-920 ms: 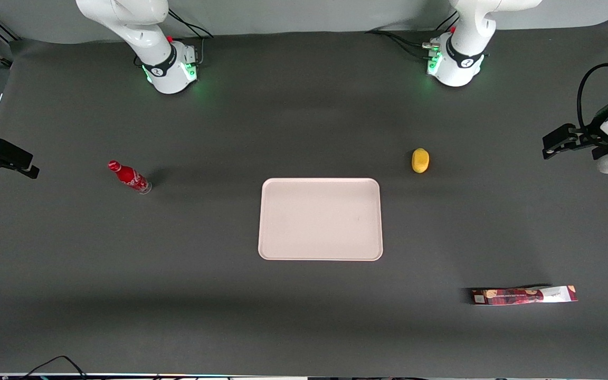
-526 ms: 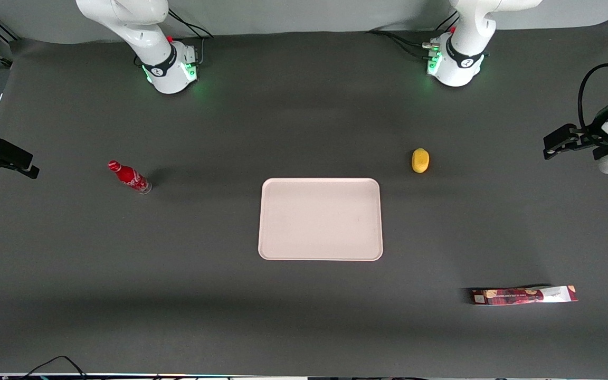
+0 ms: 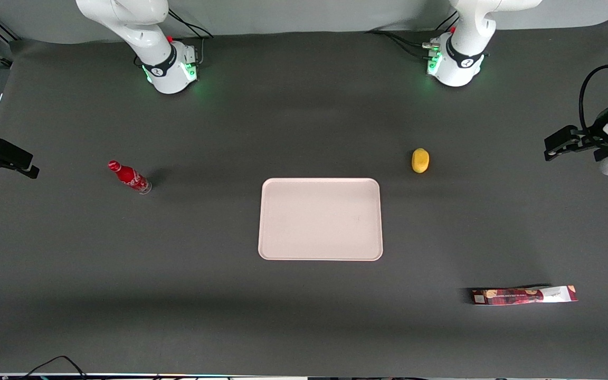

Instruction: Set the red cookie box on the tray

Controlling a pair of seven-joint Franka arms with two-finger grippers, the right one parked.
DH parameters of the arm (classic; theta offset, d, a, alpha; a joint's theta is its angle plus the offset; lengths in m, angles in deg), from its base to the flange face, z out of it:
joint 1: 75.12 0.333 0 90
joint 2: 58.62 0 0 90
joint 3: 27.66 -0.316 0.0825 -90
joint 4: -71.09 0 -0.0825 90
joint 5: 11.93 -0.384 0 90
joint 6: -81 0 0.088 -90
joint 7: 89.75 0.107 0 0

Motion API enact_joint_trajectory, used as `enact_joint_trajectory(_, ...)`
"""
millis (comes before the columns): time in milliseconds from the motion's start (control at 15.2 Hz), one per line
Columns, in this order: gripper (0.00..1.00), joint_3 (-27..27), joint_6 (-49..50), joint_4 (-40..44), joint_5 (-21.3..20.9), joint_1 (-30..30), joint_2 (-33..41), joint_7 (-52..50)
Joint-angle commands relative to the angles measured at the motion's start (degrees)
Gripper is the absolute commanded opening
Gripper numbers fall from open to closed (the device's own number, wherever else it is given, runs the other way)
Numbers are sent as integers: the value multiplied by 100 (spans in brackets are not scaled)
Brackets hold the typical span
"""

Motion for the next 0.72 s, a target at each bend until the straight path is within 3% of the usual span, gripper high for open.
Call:
enact_joint_trajectory(0,100,-18,60,178,11,11,-76,67)
enact_joint_trajectory(394,100,8,148,213,37,2,-67,172)
enact_joint_trajectory(657,100,-18,131,257,37,20,-128,1900)
